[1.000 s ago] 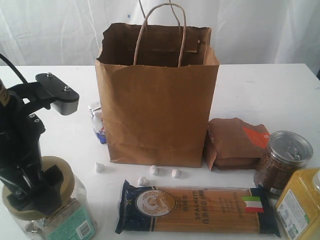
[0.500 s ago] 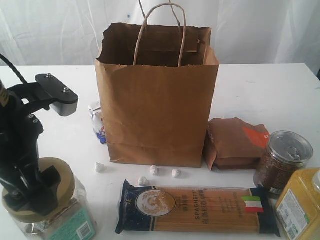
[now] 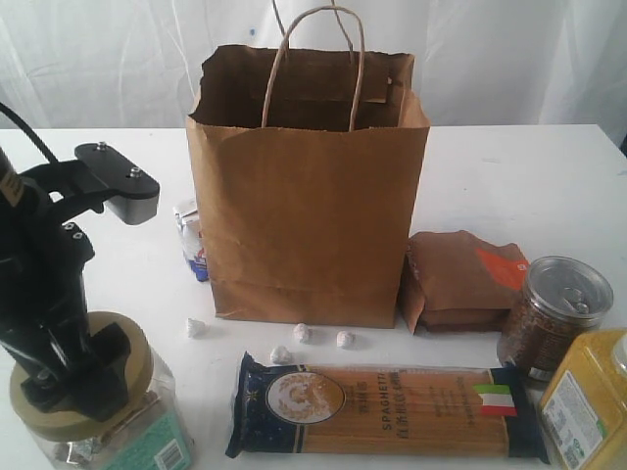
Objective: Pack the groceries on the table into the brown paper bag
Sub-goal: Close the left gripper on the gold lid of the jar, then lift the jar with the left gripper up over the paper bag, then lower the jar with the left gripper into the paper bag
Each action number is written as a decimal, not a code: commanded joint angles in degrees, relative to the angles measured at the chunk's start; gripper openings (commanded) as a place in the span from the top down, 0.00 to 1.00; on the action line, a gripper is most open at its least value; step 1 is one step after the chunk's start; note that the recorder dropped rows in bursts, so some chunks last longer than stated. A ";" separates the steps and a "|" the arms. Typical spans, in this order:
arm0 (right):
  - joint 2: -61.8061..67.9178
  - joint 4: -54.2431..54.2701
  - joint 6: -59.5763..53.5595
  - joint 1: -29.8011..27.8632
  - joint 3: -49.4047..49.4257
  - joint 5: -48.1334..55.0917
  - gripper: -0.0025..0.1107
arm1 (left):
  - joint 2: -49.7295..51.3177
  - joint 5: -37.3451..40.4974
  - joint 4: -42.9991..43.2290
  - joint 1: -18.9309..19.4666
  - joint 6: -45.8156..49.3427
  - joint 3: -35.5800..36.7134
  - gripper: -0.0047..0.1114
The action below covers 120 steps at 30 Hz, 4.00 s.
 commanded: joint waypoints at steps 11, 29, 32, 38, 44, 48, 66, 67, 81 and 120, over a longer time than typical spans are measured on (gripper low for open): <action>-0.36 -0.36 0.00 -0.30 -0.17 -0.33 0.98 | -0.12 -4.86 0.72 -0.33 0.22 6.05 0.06; -0.36 -0.36 1.65 -0.30 -0.17 -0.34 0.98 | -0.12 -3.66 9.42 -0.33 -7.08 2.28 0.96; -0.36 -0.36 1.41 -0.30 -0.17 -0.34 0.98 | -0.71 -1.64 10.81 -0.33 -7.90 -2.90 0.96; -0.36 -0.36 1.41 -0.30 -0.17 -0.34 0.98 | -2.41 2.06 12.14 -0.21 -8.78 -16.31 0.96; -0.36 -0.36 1.41 -0.30 -0.17 -0.34 0.98 | -2.50 7.72 16.63 -0.21 -9.19 -30.81 0.96; -0.36 -0.36 1.41 -0.30 -0.17 -0.34 0.98 | -2.50 7.72 17.17 -0.21 -9.34 -38.16 0.96; -0.36 -0.36 1.41 -0.30 -0.17 -0.34 0.98 | 9.11 4.68 11.73 -0.21 -10.06 -57.20 0.96; -0.36 -0.36 1.41 -0.30 -0.17 -0.34 0.98 | 9.69 4.23 11.70 -0.21 -10.05 -57.86 0.96; -0.36 -0.36 1.41 -0.30 -0.17 -0.34 0.98 | 17.63 -0.73 11.29 -0.21 -8.56 -65.78 0.96; -0.36 -0.36 1.41 -0.30 -0.17 -0.34 0.98 | 30.90 -0.11 8.14 -0.21 -14.57 -67.64 0.96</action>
